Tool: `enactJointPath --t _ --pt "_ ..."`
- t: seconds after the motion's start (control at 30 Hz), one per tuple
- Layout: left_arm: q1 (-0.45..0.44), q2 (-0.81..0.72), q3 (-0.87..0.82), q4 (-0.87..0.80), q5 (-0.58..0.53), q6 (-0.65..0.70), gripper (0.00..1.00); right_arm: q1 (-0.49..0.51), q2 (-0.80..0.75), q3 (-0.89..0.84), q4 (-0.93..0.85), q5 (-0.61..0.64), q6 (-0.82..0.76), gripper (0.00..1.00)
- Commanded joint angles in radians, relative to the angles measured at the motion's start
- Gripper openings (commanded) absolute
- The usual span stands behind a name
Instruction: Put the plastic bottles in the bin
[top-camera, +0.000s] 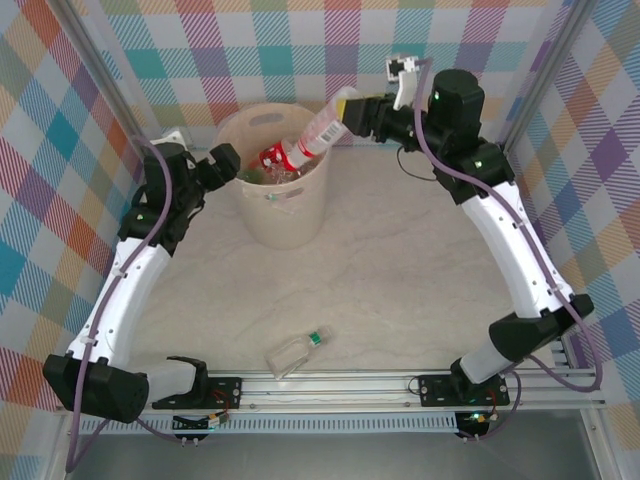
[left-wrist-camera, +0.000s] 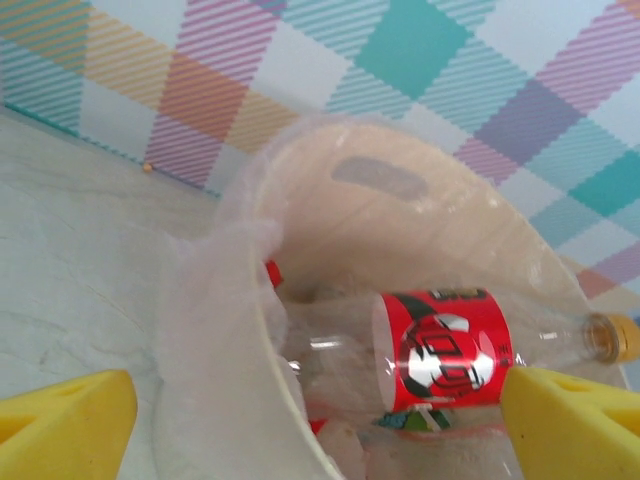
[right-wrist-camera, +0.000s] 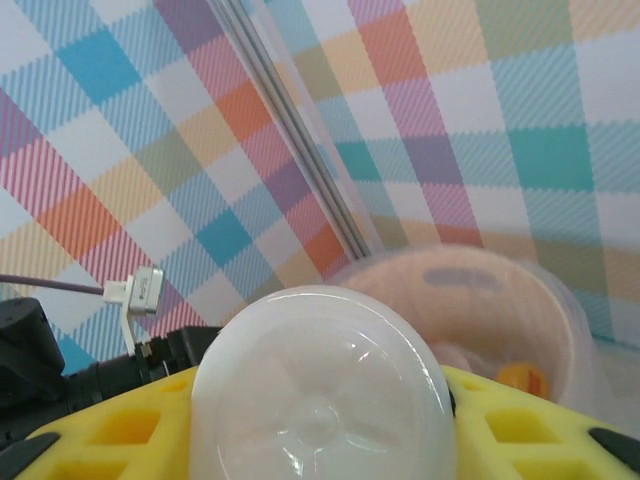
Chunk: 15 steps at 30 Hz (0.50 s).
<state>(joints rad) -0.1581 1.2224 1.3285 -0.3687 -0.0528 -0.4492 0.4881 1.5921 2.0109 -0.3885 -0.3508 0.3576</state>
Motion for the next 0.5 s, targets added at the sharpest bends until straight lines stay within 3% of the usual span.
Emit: enactJointPath --t 0.0,0.27,0.47 --pt "0.052 0.05 0.06 -0.002 0.019 -0.004 0.92 0.03 0.145 0.13 0.039 -0.031 0.007 0.49" --pt "0.091 0.195 0.09 0.063 0.116 -0.042 0.84 0.064 0.682 0.808 -0.081 -0.003 -0.011 0.49" --pt "0.091 0.264 0.068 0.083 0.16 -0.042 0.78 0.081 0.767 0.732 -0.007 0.078 -0.049 0.5"
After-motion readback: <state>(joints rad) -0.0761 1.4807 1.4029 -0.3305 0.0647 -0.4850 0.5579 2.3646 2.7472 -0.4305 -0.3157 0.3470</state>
